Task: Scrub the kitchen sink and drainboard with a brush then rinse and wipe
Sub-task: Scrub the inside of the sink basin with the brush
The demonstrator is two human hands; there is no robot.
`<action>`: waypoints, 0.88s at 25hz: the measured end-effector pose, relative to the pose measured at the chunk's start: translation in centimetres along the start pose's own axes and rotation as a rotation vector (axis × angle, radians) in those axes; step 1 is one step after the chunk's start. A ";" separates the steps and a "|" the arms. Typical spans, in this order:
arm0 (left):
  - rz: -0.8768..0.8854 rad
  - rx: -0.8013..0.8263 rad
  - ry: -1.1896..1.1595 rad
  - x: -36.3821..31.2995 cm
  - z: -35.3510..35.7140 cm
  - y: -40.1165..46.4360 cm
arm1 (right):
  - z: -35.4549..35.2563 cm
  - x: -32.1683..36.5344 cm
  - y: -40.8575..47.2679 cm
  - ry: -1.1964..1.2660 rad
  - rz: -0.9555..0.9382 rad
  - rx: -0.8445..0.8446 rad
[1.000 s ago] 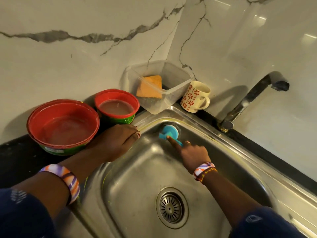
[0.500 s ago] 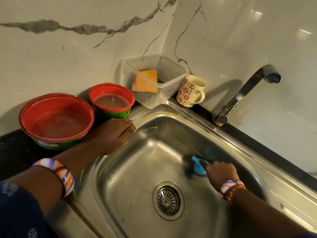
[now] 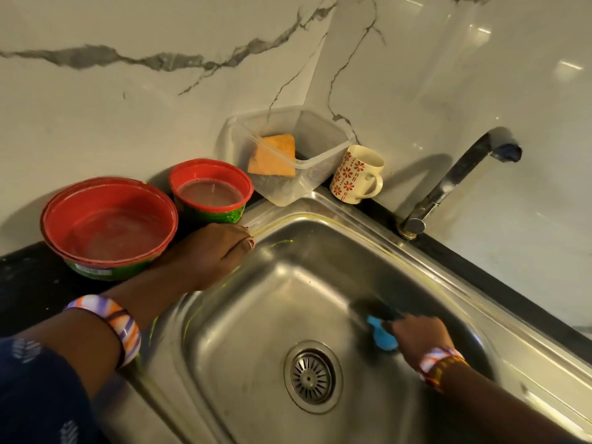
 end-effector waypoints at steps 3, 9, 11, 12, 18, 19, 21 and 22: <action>0.003 0.005 0.016 0.0 0.2 0.2 | 1.7 -3.1 -4.6 0.014 0.098 0.045; 0.005 -0.017 -0.008 0.5 0.1 0.1 | -1.7 0.2 -0.4 -0.095 0.022 -0.039; -0.002 -0.018 0.003 0.5 0.0 0.2 | -5.9 3.4 2.9 -0.133 -0.050 -0.230; 0.004 -0.015 0.010 0.4 0.1 0.1 | -8.1 4.9 3.8 -0.165 -0.079 -0.335; -0.008 0.004 0.023 0.2 0.0 0.1 | -4.9 3.2 2.3 -0.151 -0.105 -0.221; 0.002 0.009 0.017 0.1 0.0 0.1 | -2.6 2.0 0.4 -0.161 -0.090 -0.168; 0.009 0.012 0.008 0.1 0.1 0.1 | 1.5 0.3 -3.7 -0.136 -0.055 0.018; 0.010 0.005 0.004 0.1 0.1 0.1 | 2.9 -0.2 -5.2 -0.127 -0.041 0.104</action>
Point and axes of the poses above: each hand's wrist, its own y-axis towards the middle knuckle, its own z-axis out of the palm, x = y × z, the point moved 7 cm from there along y, towards the middle knuckle
